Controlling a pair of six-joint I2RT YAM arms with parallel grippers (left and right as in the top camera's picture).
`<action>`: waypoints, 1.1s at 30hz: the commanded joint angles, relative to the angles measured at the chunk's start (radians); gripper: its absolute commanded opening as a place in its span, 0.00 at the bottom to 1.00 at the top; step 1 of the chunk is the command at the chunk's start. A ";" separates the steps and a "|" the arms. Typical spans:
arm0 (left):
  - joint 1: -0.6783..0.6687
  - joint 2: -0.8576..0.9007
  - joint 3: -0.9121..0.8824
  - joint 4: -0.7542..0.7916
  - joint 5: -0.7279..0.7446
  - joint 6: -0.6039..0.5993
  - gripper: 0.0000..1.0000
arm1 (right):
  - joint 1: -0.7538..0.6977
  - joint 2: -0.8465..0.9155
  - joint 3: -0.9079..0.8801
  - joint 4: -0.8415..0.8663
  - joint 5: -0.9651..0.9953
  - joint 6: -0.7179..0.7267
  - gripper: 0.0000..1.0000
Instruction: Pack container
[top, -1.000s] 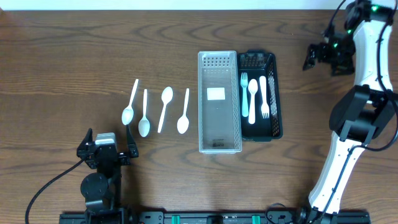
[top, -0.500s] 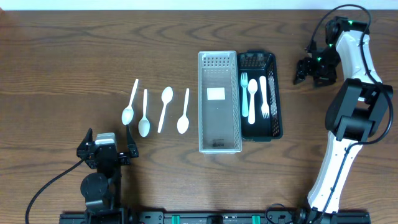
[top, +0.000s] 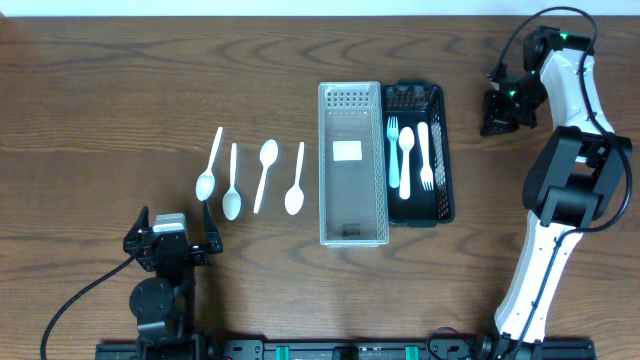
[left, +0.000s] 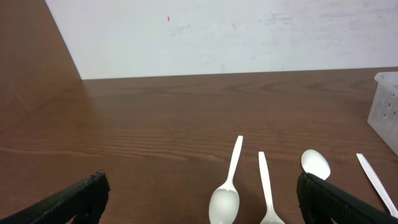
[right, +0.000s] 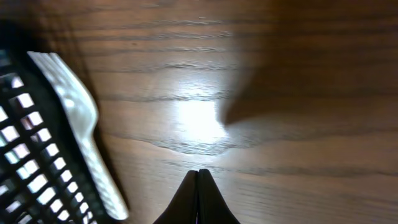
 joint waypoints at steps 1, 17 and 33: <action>0.003 -0.006 -0.029 -0.014 0.000 0.010 0.98 | 0.014 -0.006 -0.005 -0.002 -0.092 -0.021 0.01; 0.003 -0.006 -0.029 -0.014 0.000 0.010 0.98 | 0.018 -0.006 -0.021 -0.002 -0.323 -0.041 0.01; 0.003 -0.006 -0.029 -0.014 0.000 0.010 0.98 | 0.010 -0.006 -0.192 0.106 -0.502 -0.074 0.01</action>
